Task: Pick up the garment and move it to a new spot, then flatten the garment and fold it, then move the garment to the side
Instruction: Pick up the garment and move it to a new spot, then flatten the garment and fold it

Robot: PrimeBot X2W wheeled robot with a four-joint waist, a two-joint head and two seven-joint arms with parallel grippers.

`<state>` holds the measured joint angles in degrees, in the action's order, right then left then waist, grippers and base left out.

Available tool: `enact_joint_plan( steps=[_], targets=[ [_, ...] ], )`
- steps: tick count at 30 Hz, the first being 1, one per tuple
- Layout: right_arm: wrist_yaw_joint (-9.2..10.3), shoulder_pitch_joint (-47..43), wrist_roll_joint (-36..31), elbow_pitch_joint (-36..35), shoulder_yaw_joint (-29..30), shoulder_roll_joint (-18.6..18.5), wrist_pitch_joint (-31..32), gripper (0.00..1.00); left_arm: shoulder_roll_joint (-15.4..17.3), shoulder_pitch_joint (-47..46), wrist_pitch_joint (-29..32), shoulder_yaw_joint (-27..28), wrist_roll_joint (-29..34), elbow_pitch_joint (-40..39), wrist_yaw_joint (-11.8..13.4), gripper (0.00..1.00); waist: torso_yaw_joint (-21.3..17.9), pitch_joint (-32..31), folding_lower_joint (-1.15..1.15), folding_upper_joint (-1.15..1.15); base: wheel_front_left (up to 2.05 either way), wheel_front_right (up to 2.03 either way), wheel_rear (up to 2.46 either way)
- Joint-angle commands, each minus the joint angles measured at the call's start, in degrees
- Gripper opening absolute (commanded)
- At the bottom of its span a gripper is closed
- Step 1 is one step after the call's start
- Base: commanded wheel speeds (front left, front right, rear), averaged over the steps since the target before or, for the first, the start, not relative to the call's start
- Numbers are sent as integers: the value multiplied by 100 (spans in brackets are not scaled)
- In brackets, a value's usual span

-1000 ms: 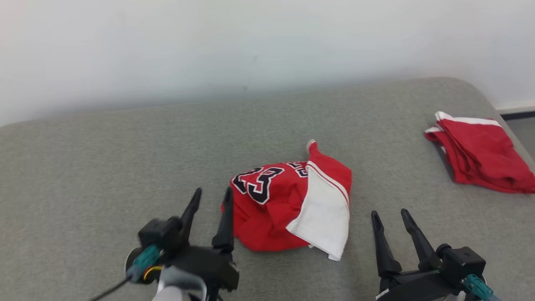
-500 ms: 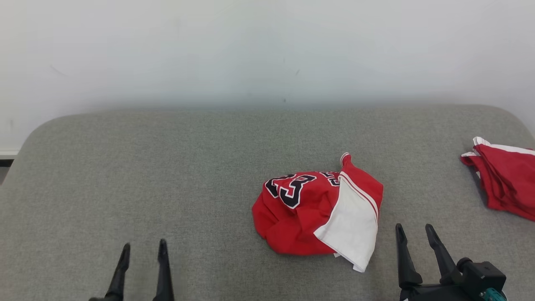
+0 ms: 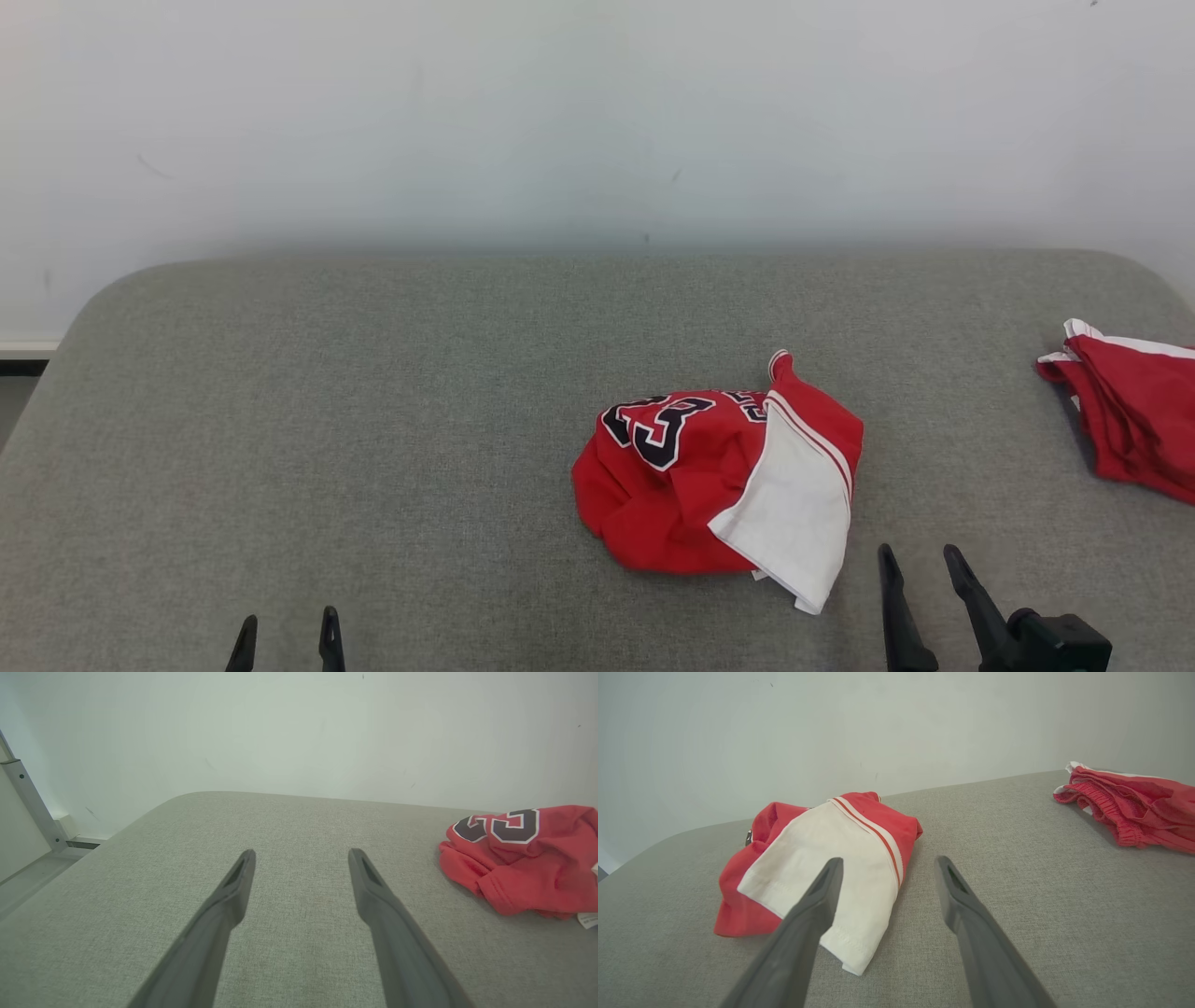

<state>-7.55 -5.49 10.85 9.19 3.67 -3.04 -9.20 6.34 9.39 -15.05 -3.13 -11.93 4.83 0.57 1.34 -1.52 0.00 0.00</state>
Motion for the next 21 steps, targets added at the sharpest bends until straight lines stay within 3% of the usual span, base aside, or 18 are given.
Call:
enact_joint_plan(
  steps=[1, 21],
  targets=[
    [10, -66, -42, 16, -14, -9, -1, 100, -34, 58, -16, 34, 83, 28, -35, 100, 6, 0, 0, 0, 0, 0, 0],
    [10, 43, 34, 47, -103, 6, -27, 100, -306, 44, -17, 248, 325, 100, -348, 100, -53, 46, 0, 0, 0, 0, 0]
  ],
)
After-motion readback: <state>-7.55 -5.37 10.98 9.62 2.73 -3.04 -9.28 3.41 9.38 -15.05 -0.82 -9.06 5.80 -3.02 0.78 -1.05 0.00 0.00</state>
